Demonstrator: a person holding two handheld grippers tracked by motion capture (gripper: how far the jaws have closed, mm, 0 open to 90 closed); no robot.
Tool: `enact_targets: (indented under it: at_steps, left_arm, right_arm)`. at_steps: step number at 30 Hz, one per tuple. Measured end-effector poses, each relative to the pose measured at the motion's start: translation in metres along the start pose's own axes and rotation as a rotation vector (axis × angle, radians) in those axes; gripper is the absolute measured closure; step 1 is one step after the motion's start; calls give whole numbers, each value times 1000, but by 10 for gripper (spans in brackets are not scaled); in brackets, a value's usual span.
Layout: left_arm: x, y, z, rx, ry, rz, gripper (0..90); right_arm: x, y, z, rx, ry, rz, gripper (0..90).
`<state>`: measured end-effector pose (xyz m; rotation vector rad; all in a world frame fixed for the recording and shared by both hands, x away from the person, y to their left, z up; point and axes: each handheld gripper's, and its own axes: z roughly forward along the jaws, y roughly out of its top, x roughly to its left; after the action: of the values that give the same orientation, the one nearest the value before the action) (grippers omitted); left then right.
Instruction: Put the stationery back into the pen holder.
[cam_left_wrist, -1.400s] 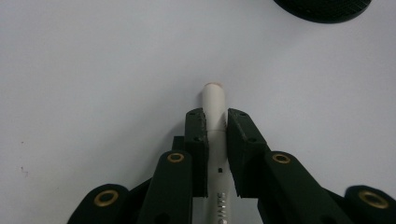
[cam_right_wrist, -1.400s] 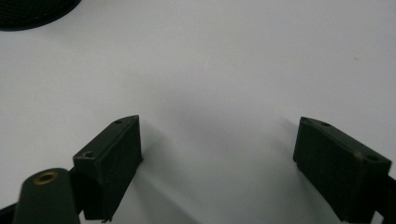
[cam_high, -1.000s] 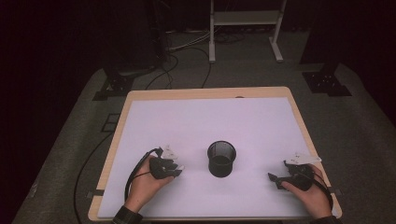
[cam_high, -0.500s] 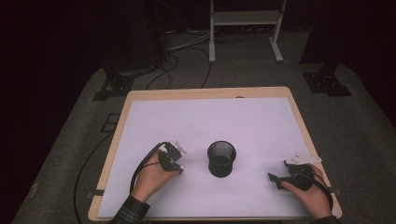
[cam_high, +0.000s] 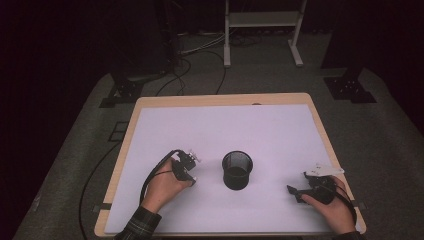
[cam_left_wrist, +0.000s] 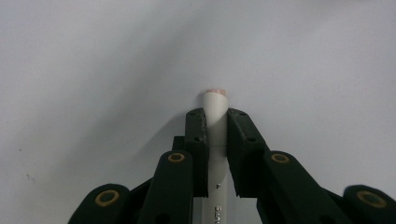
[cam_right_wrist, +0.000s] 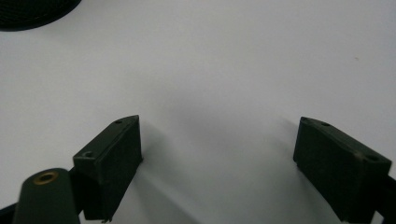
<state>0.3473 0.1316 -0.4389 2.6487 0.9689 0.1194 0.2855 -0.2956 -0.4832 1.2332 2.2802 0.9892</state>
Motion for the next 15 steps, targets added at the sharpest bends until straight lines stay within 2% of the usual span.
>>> enact_targets:
  at_steps: [4, 8, 12, 15]
  left_arm:
    - [1, -2, -2, -15, -12, -6, 788]
    - [2, -5, -14, -89, -43, -22, 788]
    - [2, -6, -26, -149, -62, -22, 788]
    - [2, -7, -33, -213, -84, -27, 789]
  right_arm:
    - [0, 0, 0, 0, 0, 0, 141]
    - [0, 0, 0, 0, 1, 2, 141]
    - [0, 0, 0, 0, 1, 2, 141]
    - [0, 0, 0, 0, 1, 2, 141]
